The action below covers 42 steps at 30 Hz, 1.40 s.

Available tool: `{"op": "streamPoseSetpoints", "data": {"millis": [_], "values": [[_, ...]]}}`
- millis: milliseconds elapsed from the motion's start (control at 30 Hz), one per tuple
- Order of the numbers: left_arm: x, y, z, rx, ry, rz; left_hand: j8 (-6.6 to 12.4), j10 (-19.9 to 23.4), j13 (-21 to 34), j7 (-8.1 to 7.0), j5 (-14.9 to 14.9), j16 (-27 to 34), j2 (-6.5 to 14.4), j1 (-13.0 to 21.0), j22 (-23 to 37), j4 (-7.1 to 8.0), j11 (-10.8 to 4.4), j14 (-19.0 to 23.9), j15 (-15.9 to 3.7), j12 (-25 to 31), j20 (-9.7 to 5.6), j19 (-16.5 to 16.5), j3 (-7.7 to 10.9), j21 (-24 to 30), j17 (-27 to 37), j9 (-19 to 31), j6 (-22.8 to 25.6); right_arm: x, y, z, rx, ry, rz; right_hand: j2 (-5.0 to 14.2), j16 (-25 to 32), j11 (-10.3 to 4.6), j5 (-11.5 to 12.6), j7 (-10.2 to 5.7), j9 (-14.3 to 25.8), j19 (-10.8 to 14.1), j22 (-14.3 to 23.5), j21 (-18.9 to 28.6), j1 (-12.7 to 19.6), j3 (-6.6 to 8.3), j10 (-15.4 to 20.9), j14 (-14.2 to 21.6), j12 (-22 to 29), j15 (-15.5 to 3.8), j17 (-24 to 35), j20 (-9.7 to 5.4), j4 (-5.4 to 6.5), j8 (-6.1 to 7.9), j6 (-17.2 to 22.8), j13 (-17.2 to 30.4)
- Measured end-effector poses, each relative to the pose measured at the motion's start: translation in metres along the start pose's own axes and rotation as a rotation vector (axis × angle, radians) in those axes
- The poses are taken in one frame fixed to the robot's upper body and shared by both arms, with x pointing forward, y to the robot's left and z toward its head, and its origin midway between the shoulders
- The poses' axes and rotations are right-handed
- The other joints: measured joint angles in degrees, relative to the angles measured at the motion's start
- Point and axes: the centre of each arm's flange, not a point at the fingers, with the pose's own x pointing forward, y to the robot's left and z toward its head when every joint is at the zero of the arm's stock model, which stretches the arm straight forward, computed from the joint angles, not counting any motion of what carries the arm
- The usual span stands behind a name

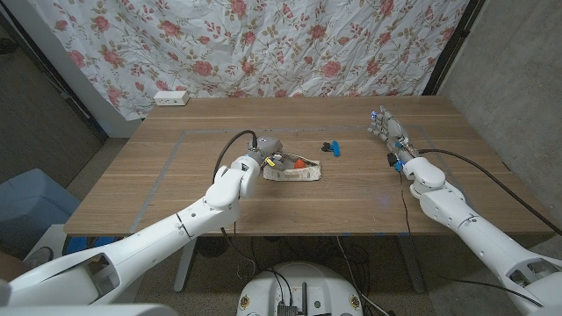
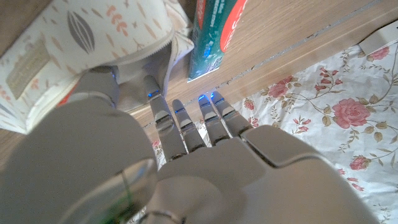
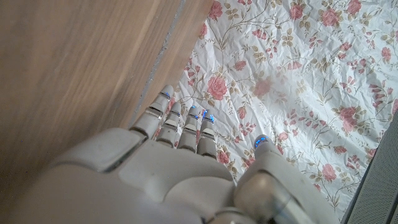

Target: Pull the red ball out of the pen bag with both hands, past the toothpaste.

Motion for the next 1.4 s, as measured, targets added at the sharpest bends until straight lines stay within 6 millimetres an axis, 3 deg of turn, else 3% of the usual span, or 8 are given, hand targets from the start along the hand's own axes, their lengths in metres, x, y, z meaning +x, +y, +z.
{"op": "streamPoseSetpoints", "data": {"millis": [333, 633, 967, 1033, 1400], "values": [[0.001, -0.001, -0.005, -0.011, -0.041, -0.054, 0.0, -1.83, -0.01, 0.55, 0.09, 0.0, 0.2, -1.34, 0.12, 0.28, 0.06, -1.47, -0.16, 0.0, 0.45, -0.99, -1.17, 0.0, 0.0, 0.05, -2.06, -0.001, 0.003, 0.005, -0.049, -0.009, 0.016, 0.0, 0.21, 0.0, 0.0, 0.0, 0.0, 0.0, 0.0, 0.0, 0.0, -0.07, 0.0, 0.0, 0.0, 0.0, -0.28, 0.0, -0.41, 0.0, 0.0, 0.0], [0.001, 0.001, -0.009, -0.012, -0.074, -0.085, 0.0, -2.45, -0.01, 0.87, 0.22, 0.0, 0.3, -2.11, 0.12, 0.42, 0.67, -2.23, -0.18, 0.0, 0.83, -1.67, -1.64, 0.0, 0.0, 0.05, -3.59, -0.006, 0.011, 0.011, -0.141, -0.032, 0.034, -0.02, 0.21, -0.12, 0.0, 0.0, 0.0, -0.21, 0.0, 0.0, 0.02, 0.07, -0.13, -0.01, 0.0, -0.01, -0.56, -0.22, -1.52, 0.0, 0.0, -0.29], [0.0, 0.004, -0.011, -0.01, -0.096, -0.1, 0.0, -3.76, -0.01, 1.28, 0.22, 0.0, 0.5, -3.41, 0.12, 0.58, 1.56, -3.28, -0.16, 0.0, 1.02, -2.46, -2.26, 0.01, 0.3, 0.04, -4.97, -0.011, 0.02, 0.018, -0.233, -0.053, 0.052, -1.15, 0.21, -0.41, 0.0, -0.63, 0.0, -0.77, 0.0, 0.0, 1.16, 0.26, -0.83, -0.44, 0.0, -0.45, -1.09, -0.48, -3.22, -0.28, -0.63, -0.29], [0.0, 0.005, -0.012, -0.01, -0.097, -0.101, 0.0, -3.76, -0.01, 1.52, 0.22, 0.0, 0.34, -3.67, 0.12, 0.66, 1.56, -3.48, -0.05, 0.0, 0.93, -2.98, -2.33, 0.01, 0.3, 0.04, -5.2, -0.012, 0.022, 0.02, -0.259, -0.057, 0.055, -2.12, 0.21, -0.23, 0.0, -0.63, 0.0, -1.04, 0.0, -0.24, 2.12, 0.23, -1.13, -0.52, -0.01, -0.53, -1.09, -0.21, -3.25, -0.28, -0.63, -0.29], [-0.005, 0.006, -0.014, -0.02, -0.108, -0.102, 0.0, -6.54, -0.01, 1.83, 0.22, 0.0, 1.43, -5.35, 0.11, 0.83, 4.35, -7.23, -0.08, 0.0, 1.73, -4.61, -2.97, 0.01, 0.29, 0.03, -6.94, -0.017, 0.029, 0.026, -0.339, -0.068, 0.066, -2.13, 0.21, -0.41, -0.38, -1.04, 0.0, -1.65, 0.0, -0.24, 2.14, 0.38, -2.07, -1.15, -0.23, -0.29, -1.61, -0.41, -4.67, -0.27, -1.04, -0.28]]}}
